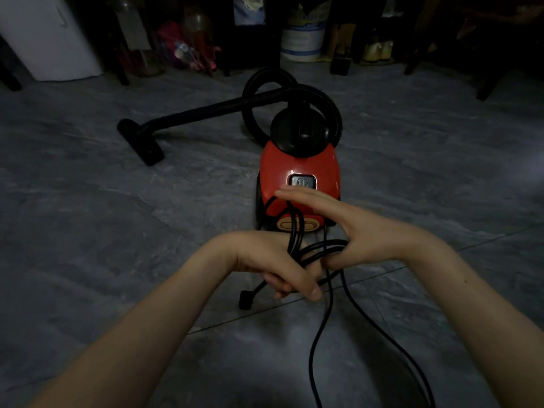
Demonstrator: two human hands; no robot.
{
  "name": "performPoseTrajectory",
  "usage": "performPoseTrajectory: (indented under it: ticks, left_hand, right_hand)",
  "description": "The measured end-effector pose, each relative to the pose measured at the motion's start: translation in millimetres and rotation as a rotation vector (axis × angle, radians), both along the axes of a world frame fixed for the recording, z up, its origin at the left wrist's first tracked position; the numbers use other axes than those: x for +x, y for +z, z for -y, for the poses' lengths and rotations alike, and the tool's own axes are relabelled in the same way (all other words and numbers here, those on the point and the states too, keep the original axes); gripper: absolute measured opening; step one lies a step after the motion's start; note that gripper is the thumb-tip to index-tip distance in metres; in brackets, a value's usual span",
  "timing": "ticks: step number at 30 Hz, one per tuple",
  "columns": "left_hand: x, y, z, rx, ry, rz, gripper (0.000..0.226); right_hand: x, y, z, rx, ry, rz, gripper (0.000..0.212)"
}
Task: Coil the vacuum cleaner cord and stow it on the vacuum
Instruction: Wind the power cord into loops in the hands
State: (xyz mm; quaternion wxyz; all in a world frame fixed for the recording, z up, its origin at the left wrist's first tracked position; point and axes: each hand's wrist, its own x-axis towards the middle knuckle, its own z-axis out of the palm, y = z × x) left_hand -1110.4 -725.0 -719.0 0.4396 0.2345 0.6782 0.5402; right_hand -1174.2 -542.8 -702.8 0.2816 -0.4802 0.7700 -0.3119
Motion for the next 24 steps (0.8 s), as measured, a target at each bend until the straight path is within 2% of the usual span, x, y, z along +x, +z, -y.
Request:
performPoseTrajectory:
  ticks: [8, 13, 17, 21, 24]
  left_hand:
    - [0, -7, 1, -0.007, -0.001, 0.015, 0.036]
    - [-2, -10, 7, 0.018, 0.075, 0.006, 0.033]
    - [-5, -12, 15, 0.044, 0.193, -0.045, 0.034]
    - [-7, -16, 29, 0.080, 0.417, -0.122, 0.033]
    - [-9, -16, 31, 0.111, 0.557, -0.237, 0.022]
  right_hand:
    - [0, -7, 0, -0.040, -0.031, 0.019, 0.095]
    - [0, -11, -2, -0.130, -0.143, 0.066, 0.064]
    - [-1, -12, -6, -0.200, -0.268, 0.100, 0.044]
    - [-3, -16, -12, -0.346, -0.369, 0.247, 0.038]
    - [-6, -27, -11, -0.492, -0.498, 0.352, 0.034]
